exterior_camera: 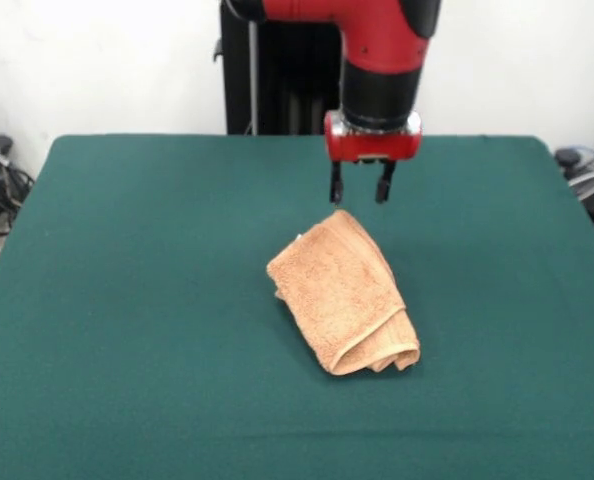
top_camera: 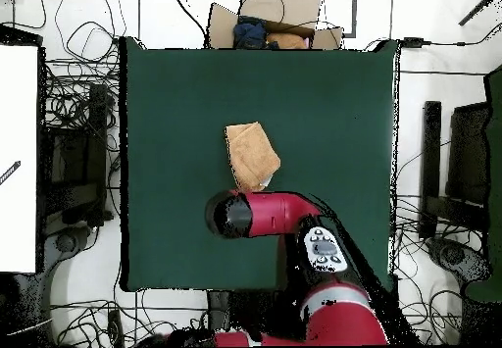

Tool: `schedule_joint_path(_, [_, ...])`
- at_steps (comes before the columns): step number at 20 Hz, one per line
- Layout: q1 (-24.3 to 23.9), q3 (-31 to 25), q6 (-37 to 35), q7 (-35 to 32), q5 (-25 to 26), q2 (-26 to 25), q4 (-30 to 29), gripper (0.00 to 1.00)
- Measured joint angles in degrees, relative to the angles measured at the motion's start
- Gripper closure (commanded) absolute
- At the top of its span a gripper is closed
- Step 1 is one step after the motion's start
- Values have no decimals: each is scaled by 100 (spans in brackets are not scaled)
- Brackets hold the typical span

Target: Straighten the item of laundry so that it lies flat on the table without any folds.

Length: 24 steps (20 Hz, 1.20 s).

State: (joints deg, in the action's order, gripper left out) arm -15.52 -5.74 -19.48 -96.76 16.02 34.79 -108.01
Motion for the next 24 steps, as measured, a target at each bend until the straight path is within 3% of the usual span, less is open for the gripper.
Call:
schedule_joint_path(6, [-302, 5, 479, 0, 0, 395, -680, 0])
schedule_joint_path(13, [-503, 75, 870, 0, -1, 514, -1204, 0])
schedule_joint_path(24, [-550, 164, 1136, 0, -4, 632, -1681, 0])
